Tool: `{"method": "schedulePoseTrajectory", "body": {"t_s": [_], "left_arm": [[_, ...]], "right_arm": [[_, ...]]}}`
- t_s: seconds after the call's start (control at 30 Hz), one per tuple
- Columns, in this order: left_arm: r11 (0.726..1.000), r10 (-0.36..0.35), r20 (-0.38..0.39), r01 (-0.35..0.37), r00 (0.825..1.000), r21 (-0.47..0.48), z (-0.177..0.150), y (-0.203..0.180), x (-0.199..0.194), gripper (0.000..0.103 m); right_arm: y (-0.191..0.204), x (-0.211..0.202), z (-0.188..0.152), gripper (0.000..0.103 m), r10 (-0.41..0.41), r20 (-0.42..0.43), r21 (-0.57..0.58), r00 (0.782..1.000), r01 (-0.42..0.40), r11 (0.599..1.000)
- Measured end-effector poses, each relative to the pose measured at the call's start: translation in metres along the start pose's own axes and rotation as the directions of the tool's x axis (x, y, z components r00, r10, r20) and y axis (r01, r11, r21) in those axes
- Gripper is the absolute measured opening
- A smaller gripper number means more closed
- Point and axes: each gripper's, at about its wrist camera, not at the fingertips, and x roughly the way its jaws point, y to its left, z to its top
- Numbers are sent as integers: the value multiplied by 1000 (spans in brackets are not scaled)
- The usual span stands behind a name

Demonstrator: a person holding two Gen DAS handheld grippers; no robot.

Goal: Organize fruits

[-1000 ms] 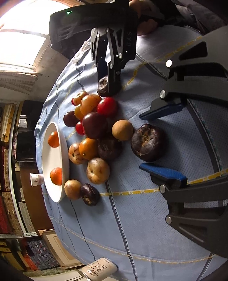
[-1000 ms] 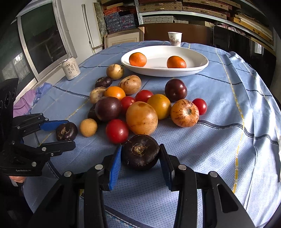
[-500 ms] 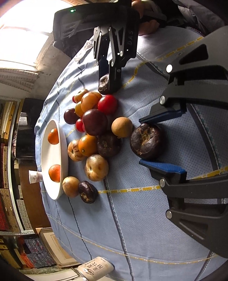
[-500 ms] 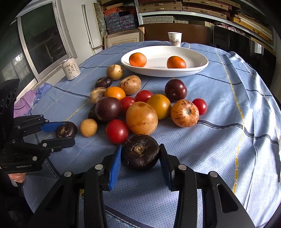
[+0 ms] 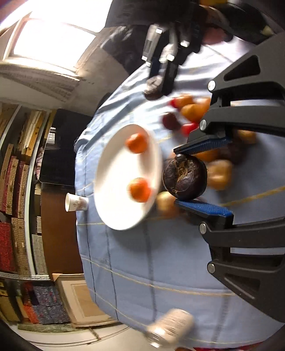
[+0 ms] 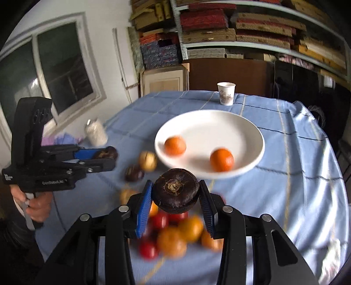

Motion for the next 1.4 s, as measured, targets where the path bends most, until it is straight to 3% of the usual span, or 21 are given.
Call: {"method": "schedulePoseTrajectory", "body": {"t_s": [0.23,0.4,0.57,0.6,0.63,0.73,0.8,0.83,0.93,1.07,1.13,1.3,1.4], "left_arm": [[998,32,-64,-36,997,-58,73,21,71,40],[993,107,-104,-111,989,-33,88,29,110,40],[993,100,-160,-109,982,-50,89,38,137,41],[992,109,-169,-119,980,-50,88,38,139,45],[989,127,-175,-137,976,-48,88,38,141,57],[986,161,-131,-165,978,-22,86,31,127,72],[984,174,-94,-176,980,-11,83,26,113,84],[983,182,-66,-183,981,-14,79,23,101,92],[982,186,-12,-186,983,-32,61,16,71,98],[969,240,30,-238,970,-65,21,11,41,98],[964,261,50,-258,964,-61,0,7,29,98],[969,228,67,-219,971,-115,-57,16,8,99],[971,200,46,-192,979,-145,-78,22,4,99]], "right_arm": [[-13,71,33,42,-10,-53,57,999,13,998],[-12,96,37,42,-32,-92,54,995,37,998],[-9,114,38,43,-39,-127,32,991,43,999],[-9,115,38,43,-43,-127,28,991,47,999],[-7,116,38,44,-50,-127,19,991,53,998],[-4,108,37,59,-69,-106,-2,992,69,998],[-2,97,38,63,-68,-78,-8,995,68,998],[-1,89,37,65,-70,-58,-12,996,69,998],[-2,65,29,73,-82,8,-14,997,82,997],[-19,37,2,76,-131,80,23,988,130,991],[-32,27,-15,76,-196,86,56,977,192,980],[-55,-3,-50,76,-299,111,110,948,287,952],[-65,-7,-60,76,-287,95,159,953,270,950]]}}
